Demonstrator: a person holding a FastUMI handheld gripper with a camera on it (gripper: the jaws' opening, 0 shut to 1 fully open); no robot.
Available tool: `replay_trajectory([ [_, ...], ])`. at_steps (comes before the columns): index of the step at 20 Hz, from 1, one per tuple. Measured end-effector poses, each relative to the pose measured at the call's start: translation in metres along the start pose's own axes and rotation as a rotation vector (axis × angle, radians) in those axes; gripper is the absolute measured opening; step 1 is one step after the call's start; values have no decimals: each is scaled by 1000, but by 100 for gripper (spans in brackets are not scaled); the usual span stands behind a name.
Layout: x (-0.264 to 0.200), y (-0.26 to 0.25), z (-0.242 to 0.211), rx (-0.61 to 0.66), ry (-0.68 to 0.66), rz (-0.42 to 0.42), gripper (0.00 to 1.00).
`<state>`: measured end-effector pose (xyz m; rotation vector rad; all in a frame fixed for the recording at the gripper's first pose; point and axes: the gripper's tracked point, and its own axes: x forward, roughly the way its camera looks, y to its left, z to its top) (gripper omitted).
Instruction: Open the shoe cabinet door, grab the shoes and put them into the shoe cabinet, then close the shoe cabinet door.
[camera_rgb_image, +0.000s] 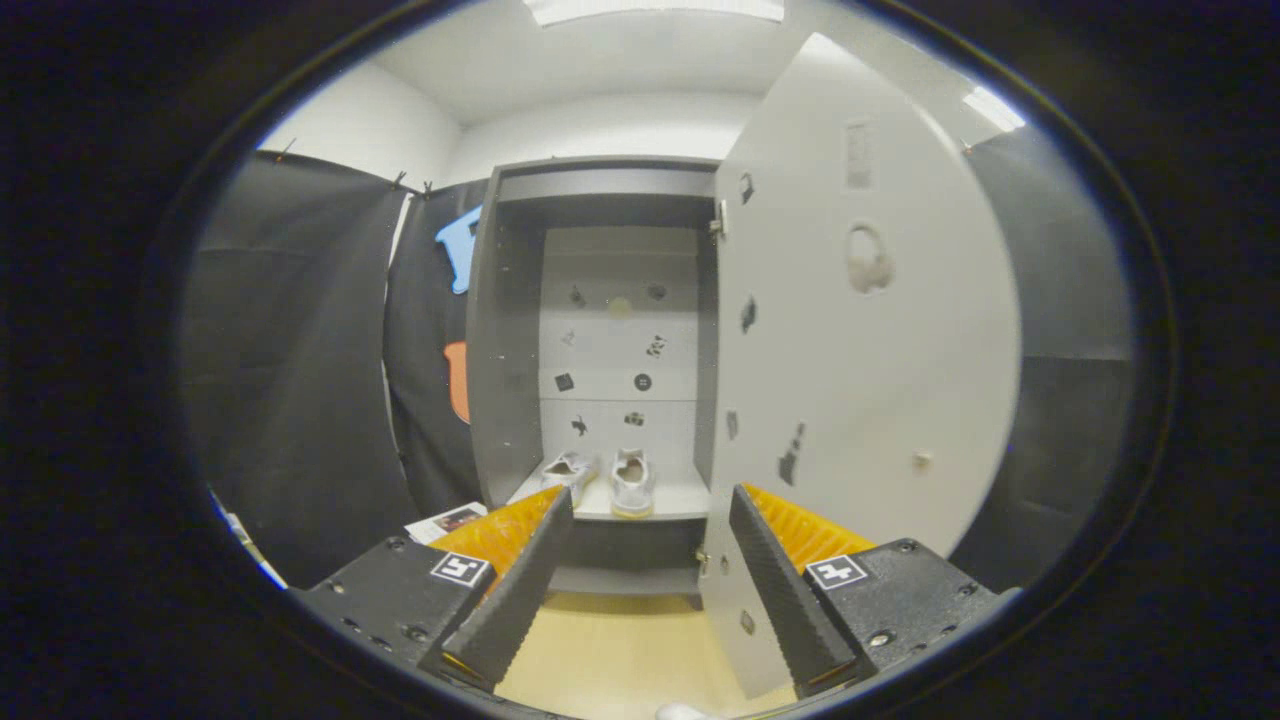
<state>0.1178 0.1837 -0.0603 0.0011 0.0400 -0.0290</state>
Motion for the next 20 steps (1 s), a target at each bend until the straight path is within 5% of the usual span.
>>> replay_trajectory([
  [10, -98, -187, 0, -26, 2, -217, 100],
  [15, -75, -246, -6, 33, 14, -191, 100],
  [20, -22, -253, -4, 48, 6, -64, 98],
])
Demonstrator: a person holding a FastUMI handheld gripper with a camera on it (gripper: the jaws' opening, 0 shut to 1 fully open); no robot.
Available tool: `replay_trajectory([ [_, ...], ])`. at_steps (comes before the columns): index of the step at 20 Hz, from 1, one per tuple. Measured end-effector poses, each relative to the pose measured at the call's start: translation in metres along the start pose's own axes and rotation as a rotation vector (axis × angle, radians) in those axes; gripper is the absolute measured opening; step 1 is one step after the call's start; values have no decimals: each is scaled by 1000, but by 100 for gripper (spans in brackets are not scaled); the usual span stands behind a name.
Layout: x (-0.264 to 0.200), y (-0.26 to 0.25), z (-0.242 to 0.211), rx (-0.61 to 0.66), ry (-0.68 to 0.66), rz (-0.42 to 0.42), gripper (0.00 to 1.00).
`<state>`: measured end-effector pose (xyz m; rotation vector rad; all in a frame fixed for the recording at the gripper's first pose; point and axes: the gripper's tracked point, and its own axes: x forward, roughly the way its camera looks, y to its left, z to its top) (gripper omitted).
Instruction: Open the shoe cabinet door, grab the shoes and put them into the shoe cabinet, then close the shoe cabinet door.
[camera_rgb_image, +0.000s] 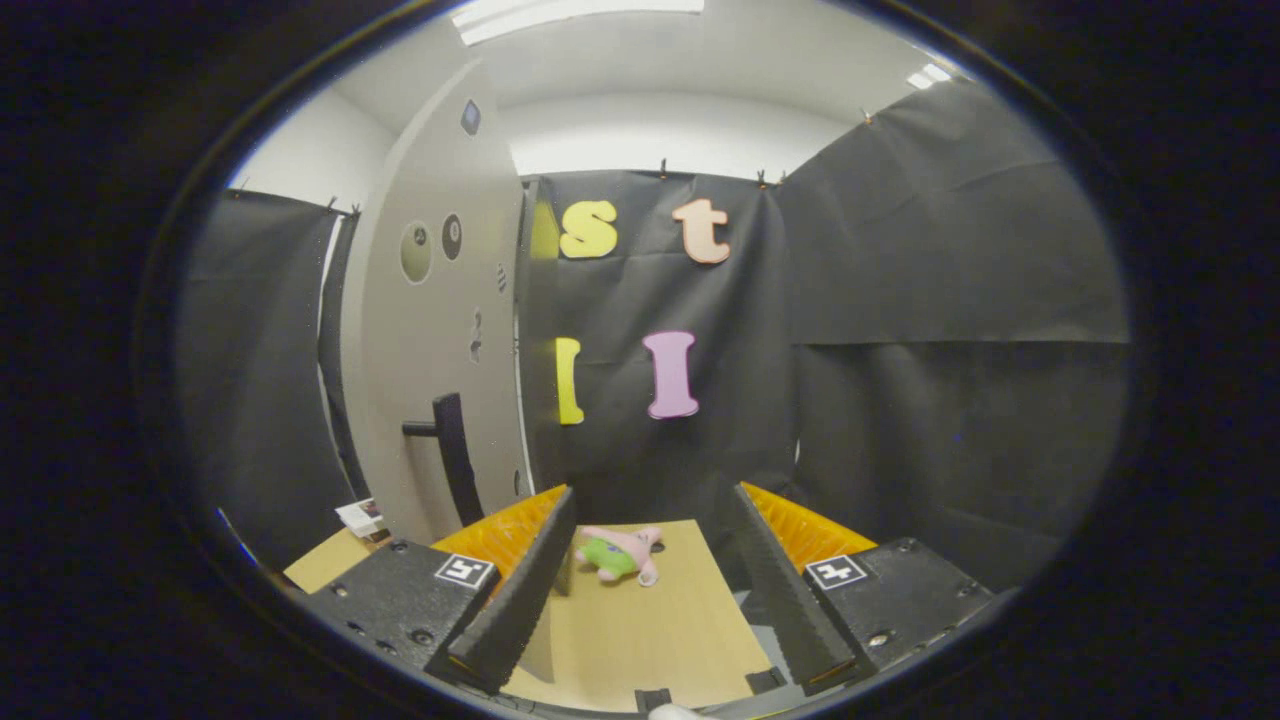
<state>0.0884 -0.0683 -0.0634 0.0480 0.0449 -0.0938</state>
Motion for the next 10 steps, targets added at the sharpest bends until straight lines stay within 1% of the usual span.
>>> replay_trajectory([
  [2, 19, 10, -3, 1, 16, 51, 98],
  [4, 28, 22, -3, 11, 20, 89, 98],
  [7, 30, 41, -6, 3, 15, 132, 98],
  [10, 31, 47, -7, -13, 18, 142, 97],
])
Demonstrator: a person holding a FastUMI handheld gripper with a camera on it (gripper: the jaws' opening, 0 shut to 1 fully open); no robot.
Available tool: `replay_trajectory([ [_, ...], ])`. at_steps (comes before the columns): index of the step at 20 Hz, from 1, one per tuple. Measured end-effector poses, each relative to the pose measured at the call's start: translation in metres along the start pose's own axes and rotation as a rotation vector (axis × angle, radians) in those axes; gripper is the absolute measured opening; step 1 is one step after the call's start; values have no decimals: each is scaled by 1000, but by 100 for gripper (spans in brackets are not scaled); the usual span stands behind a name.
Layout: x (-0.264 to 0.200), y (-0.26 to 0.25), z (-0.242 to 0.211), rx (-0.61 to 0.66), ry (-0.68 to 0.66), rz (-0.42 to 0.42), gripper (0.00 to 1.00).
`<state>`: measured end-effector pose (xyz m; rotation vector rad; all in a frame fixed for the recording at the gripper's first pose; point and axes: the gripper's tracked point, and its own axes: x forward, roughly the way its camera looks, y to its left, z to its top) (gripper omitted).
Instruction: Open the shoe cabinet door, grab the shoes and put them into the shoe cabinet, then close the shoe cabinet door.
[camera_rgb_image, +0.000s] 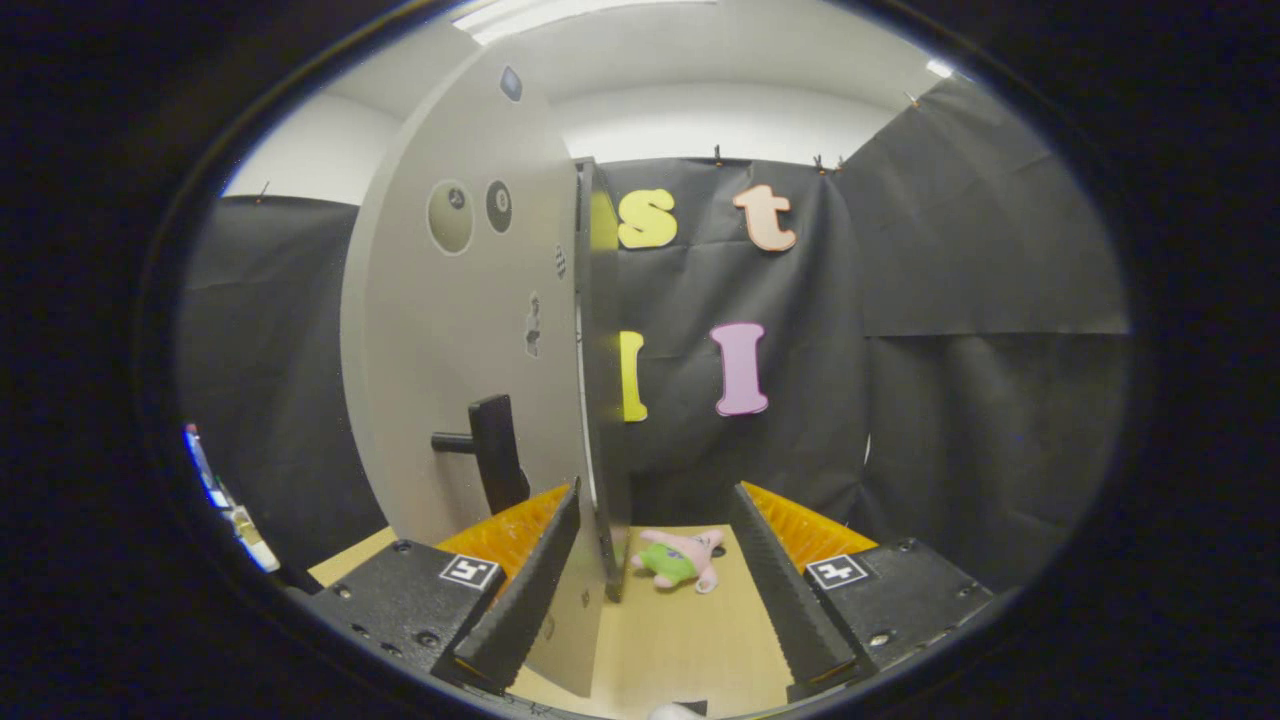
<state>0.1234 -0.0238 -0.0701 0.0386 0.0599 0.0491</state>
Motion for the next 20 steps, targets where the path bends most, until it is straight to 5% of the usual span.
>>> replay_trajectory([
  [7, -1, 17, 10, -43, -20, -16, 92],
  [20, 8, 125, -4, -20, 12, 97, 92],
])
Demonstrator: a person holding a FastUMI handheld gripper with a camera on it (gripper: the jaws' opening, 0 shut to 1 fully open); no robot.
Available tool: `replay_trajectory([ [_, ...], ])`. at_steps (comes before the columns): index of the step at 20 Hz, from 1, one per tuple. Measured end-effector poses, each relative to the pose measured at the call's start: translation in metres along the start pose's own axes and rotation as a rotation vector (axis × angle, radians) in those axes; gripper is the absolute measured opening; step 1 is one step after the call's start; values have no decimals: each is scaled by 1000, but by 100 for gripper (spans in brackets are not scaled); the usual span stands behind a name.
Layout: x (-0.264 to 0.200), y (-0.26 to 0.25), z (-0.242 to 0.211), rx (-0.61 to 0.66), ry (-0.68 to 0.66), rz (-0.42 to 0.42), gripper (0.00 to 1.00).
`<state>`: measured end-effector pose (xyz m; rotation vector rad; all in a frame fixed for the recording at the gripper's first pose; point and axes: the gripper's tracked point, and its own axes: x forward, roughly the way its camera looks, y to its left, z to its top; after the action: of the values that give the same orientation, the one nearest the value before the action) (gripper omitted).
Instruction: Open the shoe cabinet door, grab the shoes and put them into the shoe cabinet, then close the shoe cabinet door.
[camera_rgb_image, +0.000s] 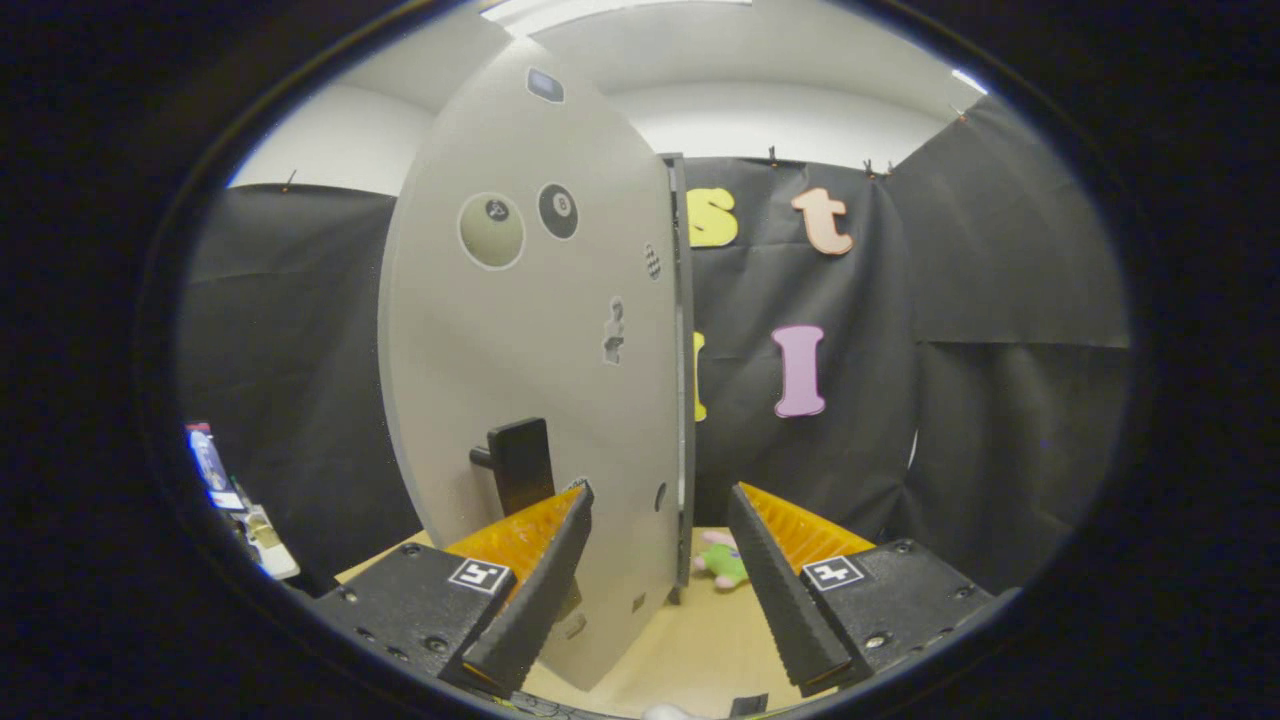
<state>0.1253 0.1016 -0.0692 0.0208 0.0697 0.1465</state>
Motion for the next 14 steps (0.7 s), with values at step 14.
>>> replay_trajectory([
  [14, 82, 138, -10, -19, 27, 84, 92],
])
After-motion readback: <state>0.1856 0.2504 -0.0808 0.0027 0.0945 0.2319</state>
